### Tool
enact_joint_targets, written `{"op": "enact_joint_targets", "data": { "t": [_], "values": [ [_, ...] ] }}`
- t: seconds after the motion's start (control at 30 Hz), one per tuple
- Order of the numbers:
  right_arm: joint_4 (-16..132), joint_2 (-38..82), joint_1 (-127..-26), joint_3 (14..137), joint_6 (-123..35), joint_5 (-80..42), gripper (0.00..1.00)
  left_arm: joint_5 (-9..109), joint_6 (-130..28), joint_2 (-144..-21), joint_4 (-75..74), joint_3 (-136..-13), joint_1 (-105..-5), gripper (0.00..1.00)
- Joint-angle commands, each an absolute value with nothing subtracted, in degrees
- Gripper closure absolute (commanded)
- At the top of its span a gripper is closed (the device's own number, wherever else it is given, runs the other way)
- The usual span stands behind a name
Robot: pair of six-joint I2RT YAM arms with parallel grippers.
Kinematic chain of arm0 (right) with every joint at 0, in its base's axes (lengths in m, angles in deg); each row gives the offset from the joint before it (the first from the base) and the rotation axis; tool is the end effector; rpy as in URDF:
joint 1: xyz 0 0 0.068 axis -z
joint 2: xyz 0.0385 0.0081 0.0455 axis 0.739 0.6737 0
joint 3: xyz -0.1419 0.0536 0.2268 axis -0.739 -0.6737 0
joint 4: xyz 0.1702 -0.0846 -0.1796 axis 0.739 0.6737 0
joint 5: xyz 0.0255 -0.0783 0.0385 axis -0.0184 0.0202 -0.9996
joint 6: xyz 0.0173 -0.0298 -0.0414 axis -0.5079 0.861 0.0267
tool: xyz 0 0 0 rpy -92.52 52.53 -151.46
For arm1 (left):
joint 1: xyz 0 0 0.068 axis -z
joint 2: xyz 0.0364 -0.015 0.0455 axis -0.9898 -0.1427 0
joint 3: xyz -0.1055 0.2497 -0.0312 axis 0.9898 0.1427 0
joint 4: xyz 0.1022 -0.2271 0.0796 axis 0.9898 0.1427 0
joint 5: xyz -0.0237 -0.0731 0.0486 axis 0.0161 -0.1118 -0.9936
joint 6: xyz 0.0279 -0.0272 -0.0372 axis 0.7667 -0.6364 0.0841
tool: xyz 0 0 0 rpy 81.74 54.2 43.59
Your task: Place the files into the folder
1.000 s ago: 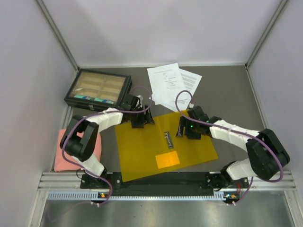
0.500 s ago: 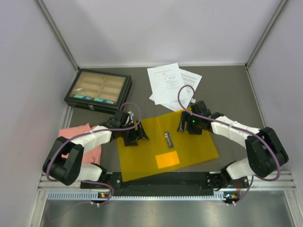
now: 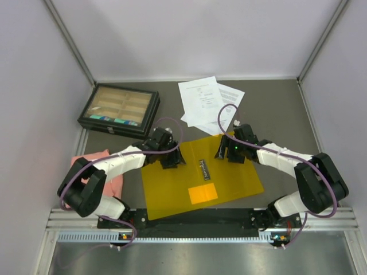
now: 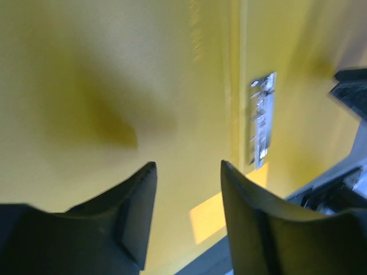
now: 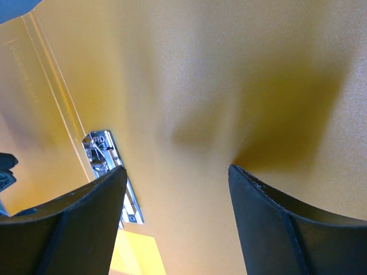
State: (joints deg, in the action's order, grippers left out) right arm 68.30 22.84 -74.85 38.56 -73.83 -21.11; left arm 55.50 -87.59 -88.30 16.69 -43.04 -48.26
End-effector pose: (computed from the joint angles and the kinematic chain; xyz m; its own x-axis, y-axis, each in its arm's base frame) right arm 0.2344 0.1270 0.1618 -0.8979 0.2017 -0.3913 0.0017 0.8904 0.4552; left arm 0.2185 -0.1549 0.1712 -0.9414 -0.2390 -0.2382 -0.0722 0.8322 -0.5497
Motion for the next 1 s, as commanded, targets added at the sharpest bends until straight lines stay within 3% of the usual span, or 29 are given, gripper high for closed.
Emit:
{"op": "enact_joint_targets", "data": {
  "t": [0.0, 0.23, 0.5, 0.97],
  "values": [
    [71.38, 25.00, -74.72, 36.68, -73.69, -22.00, 0.28, 40.97, -94.26, -90.88, 21.00, -52.30, -42.62, 0.50],
    [69.28, 25.00, -74.72, 35.28, -73.69, -23.85, 0.28, 32.78, -99.98, -100.72, 23.02, -60.49, -37.15, 0.55],
    [67.08, 24.21, -74.72, 32.73, -73.25, -25.69, 0.28, 26.11, -103.58, -110.13, 28.12, -69.98, -31.09, 0.68],
    [64.88, 23.68, -74.72, 30.36, -72.28, -26.92, 0.28, 23.02, -107.54, -113.83, 31.81, -72.89, -27.83, 0.82]
  ]
}}
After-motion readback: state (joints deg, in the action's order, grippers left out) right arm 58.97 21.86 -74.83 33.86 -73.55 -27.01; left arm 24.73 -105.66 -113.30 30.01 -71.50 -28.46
